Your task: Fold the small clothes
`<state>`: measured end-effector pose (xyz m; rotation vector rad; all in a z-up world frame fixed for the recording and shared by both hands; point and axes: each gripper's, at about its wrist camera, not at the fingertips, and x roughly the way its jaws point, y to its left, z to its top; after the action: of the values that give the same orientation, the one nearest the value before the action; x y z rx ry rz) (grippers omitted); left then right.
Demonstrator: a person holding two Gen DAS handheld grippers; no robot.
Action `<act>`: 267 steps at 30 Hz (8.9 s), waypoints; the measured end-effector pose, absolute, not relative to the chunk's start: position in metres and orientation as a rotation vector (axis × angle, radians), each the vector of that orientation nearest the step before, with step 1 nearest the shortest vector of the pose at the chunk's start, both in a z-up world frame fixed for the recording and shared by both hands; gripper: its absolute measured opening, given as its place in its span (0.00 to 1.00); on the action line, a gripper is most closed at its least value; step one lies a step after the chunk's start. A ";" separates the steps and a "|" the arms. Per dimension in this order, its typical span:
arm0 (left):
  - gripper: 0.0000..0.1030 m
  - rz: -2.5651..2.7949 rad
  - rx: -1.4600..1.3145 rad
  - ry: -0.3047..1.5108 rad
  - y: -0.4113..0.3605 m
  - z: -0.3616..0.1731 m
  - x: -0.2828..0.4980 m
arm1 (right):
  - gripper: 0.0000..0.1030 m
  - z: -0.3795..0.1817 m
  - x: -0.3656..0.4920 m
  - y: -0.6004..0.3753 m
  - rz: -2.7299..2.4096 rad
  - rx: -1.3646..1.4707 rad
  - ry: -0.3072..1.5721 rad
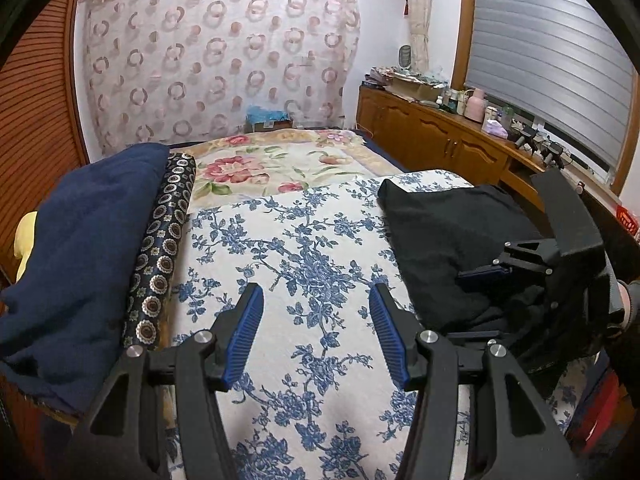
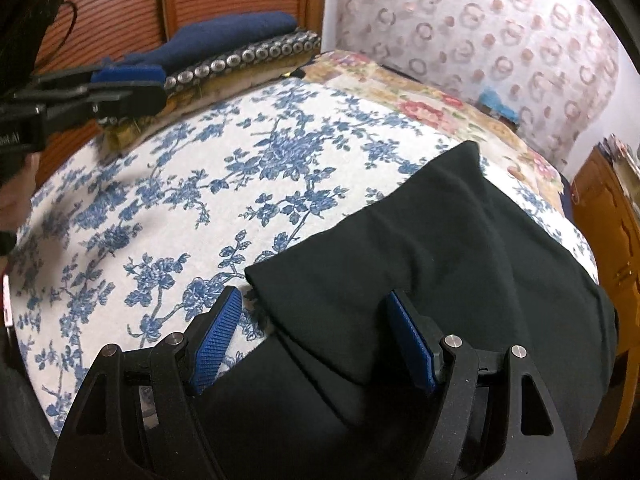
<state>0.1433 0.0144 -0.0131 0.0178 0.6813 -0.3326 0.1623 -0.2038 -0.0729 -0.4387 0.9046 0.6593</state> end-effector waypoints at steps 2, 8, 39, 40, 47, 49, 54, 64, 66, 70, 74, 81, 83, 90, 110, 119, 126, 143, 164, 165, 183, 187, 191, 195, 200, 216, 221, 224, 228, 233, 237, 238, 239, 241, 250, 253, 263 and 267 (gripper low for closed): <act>0.53 -0.338 0.019 0.684 0.013 -0.013 0.146 | 0.66 -0.076 0.165 -0.203 0.658 -0.456 0.908; 0.53 -0.359 0.024 0.695 0.007 -0.016 0.154 | 0.08 -0.068 0.174 -0.214 0.653 -0.417 0.886; 0.53 -0.514 0.076 0.785 -0.070 -0.034 0.164 | 0.56 -0.003 0.240 -0.437 0.077 -0.168 0.807; 0.53 -0.517 0.077 0.783 -0.072 -0.034 0.162 | 0.56 -0.002 0.232 -0.436 0.092 -0.162 0.805; 0.53 -0.540 0.097 0.770 -0.088 -0.034 0.144 | 0.56 -0.012 0.162 -0.426 0.172 -0.184 0.816; 0.53 -0.546 0.098 0.771 -0.092 -0.035 0.137 | 0.56 -0.018 0.143 -0.424 0.193 -0.174 0.824; 0.53 -0.558 0.112 0.782 -0.103 -0.042 0.123 | 0.51 -0.033 0.110 -0.418 0.234 -0.154 0.844; 0.53 -0.553 0.131 0.798 -0.114 -0.050 0.102 | 0.40 -0.051 0.074 -0.418 0.241 -0.126 0.855; 0.53 -0.546 0.134 0.807 -0.115 -0.054 0.100 | 0.40 -0.052 0.070 -0.420 0.228 -0.120 0.854; 0.53 -0.548 0.131 0.822 -0.114 -0.060 0.095 | 0.40 -0.052 0.061 -0.425 0.224 -0.098 0.856; 0.53 -0.548 0.138 0.829 -0.115 -0.063 0.092 | 0.40 -0.059 0.054 -0.423 0.241 -0.086 0.870; 0.53 -0.547 0.123 0.831 -0.114 -0.063 0.090 | 0.13 -0.060 0.053 -0.419 0.249 -0.090 0.853; 0.53 -0.549 0.120 0.831 -0.114 -0.062 0.090 | 0.05 -0.058 0.049 -0.418 0.265 -0.103 0.843; 0.53 -0.586 0.106 0.820 -0.118 -0.055 0.082 | 0.02 -0.024 0.028 -0.434 0.248 -0.105 0.757; 0.53 -0.611 0.117 0.829 -0.124 -0.054 0.066 | 0.02 -0.055 0.035 -0.443 0.178 -0.135 0.844; 0.53 -0.637 0.121 0.854 -0.128 -0.060 0.061 | 0.17 -0.049 0.033 -0.442 0.148 -0.143 0.827; 0.52 -0.661 0.148 0.879 -0.135 -0.067 0.056 | 0.50 -0.037 0.028 -0.434 0.174 -0.133 0.784; 0.02 -0.773 0.068 0.775 -0.140 -0.015 0.053 | 0.64 -0.053 0.023 -0.372 0.404 -0.186 0.803; 0.02 -0.736 0.032 0.654 -0.147 0.022 0.076 | 0.66 -0.072 0.029 -0.397 0.293 -0.263 0.824; 0.02 -0.734 0.031 0.654 -0.147 0.023 0.075 | 0.63 -0.071 0.029 -0.399 0.290 -0.266 0.821; 0.02 -0.684 0.019 0.668 -0.144 0.024 0.132 | 0.06 -0.013 0.077 -0.419 0.243 -0.198 0.630; 0.02 -0.671 0.009 0.679 -0.143 0.028 0.160 | 0.06 0.002 0.101 -0.419 0.261 -0.207 0.604; 0.02 -0.650 0.019 0.688 -0.145 0.036 0.191 | 0.05 0.021 0.132 -0.419 0.283 -0.226 0.571; 0.02 -0.635 0.014 0.708 -0.144 0.034 0.222 | 0.05 0.032 0.168 -0.417 0.301 -0.262 0.560; 0.03 -0.616 0.028 0.778 -0.151 0.015 0.259 | 0.05 0.015 0.225 -0.420 0.320 -0.260 0.653; 0.45 -0.656 -0.019 0.857 -0.142 -0.011 0.291 | 0.21 -0.022 0.300 -0.424 0.305 -0.224 0.830; 0.45 -0.629 0.015 0.915 -0.153 -0.033 0.300 | 0.26 0.004 0.317 -0.433 0.210 -0.230 0.767; 0.45 -0.608 0.026 0.932 -0.155 -0.041 0.307 | 0.28 0.026 0.323 -0.447 0.130 -0.221 0.719; 0.45 -0.587 0.009 0.951 -0.155 -0.049 0.317 | 0.49 0.039 0.314 -0.465 0.136 -0.160 0.710; 0.45 -0.581 0.018 0.949 -0.159 -0.051 0.326 | 0.54 0.018 0.286 -0.466 0.173 -0.132 0.775; 0.46 -0.578 0.018 0.957 -0.159 -0.054 0.333 | 0.54 -0.002 0.268 -0.455 0.239 -0.122 0.842; 0.46 -0.577 0.017 0.960 -0.160 -0.055 0.335 | 0.54 -0.006 0.264 -0.452 0.254 -0.127 0.855; 0.46 -0.579 0.015 0.963 -0.160 -0.056 0.336 | 0.54 -0.011 0.262 -0.449 0.266 -0.137 0.867; 0.46 -0.579 0.007 0.974 -0.160 -0.059 0.339 | 0.53 -0.019 0.262 -0.446 0.270 -0.159 0.888; 0.46 -0.591 -0.016 0.987 -0.159 -0.061 0.342 | 0.04 -0.014 0.290 -0.468 0.153 -0.215 0.829; 0.47 -0.596 -0.022 0.988 -0.160 -0.061 0.344 | 0.03 -0.010 0.301 -0.476 0.120 -0.204 0.812; 0.12 -0.658 -0.101 0.982 -0.157 -0.063 0.348 | 0.19 -0.015 0.302 -0.491 0.055 -0.167 0.812; 0.10 -0.665 -0.090 0.920 -0.153 -0.042 0.334 | 0.50 -0.011 0.290 -0.495 0.075 -0.120 0.795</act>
<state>0.3343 -0.1525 -0.0417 -0.0896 0.9203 -0.6651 0.2902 -0.4946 -0.0110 -0.1201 0.7952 0.0752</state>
